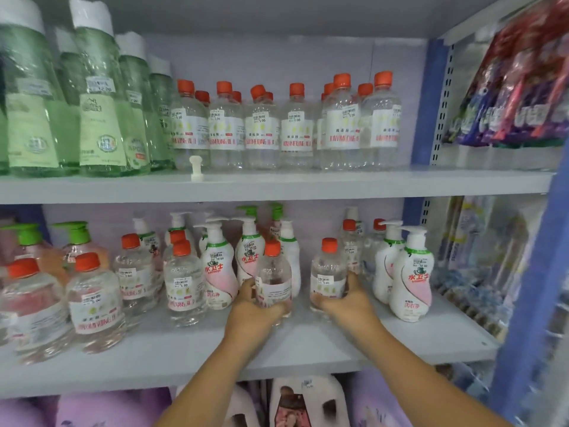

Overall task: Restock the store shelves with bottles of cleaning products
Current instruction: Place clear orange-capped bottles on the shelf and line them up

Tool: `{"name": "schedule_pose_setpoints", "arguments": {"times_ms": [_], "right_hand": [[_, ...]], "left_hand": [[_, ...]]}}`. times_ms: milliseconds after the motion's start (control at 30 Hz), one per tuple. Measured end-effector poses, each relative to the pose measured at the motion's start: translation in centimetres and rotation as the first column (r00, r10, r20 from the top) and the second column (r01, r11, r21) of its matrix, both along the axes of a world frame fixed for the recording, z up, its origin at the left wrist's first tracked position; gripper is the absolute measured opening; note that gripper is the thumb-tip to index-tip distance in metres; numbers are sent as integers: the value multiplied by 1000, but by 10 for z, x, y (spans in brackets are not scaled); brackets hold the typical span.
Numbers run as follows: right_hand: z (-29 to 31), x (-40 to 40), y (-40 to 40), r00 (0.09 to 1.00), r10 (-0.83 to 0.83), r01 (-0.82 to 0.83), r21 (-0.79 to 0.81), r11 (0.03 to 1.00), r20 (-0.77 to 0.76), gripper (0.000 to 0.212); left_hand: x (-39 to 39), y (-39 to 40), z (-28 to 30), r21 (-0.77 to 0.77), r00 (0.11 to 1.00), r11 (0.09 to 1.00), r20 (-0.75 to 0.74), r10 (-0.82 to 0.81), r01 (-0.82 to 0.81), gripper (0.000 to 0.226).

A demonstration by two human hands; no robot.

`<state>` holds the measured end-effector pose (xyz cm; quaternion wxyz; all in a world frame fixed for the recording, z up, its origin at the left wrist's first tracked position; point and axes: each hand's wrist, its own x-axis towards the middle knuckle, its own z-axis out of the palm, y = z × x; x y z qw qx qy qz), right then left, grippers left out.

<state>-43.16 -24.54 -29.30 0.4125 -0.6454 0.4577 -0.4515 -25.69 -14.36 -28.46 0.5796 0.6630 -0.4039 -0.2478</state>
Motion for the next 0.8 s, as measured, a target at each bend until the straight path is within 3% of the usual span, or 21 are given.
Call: {"name": "schedule_pose_setpoints", "arguments": {"times_ms": [133,333,500,667,800], "right_hand": [[11,-25,43,996,82,-84,-46,995,-44,56],[50,-55,117,984,178,-174,-131,976,19,53],[101,-79,170,962,259,-229,-267,936,84,49],[172,-88,197,964,250,-190,-417,889,93,44],[229,-73,191,971,222,-152,-495,856,86,55]], "left_hand": [[-23,36,7,-24,1000,1000,-1,-5,5,63],[-65,99,34,-89,998,994,6,57,-56,70],[-90,155,93,-214,991,974,92,101,-80,74],[-91,183,167,-288,969,958,233,78,-8,63],[-73,178,226,-311,946,950,313,86,16,67]]}}
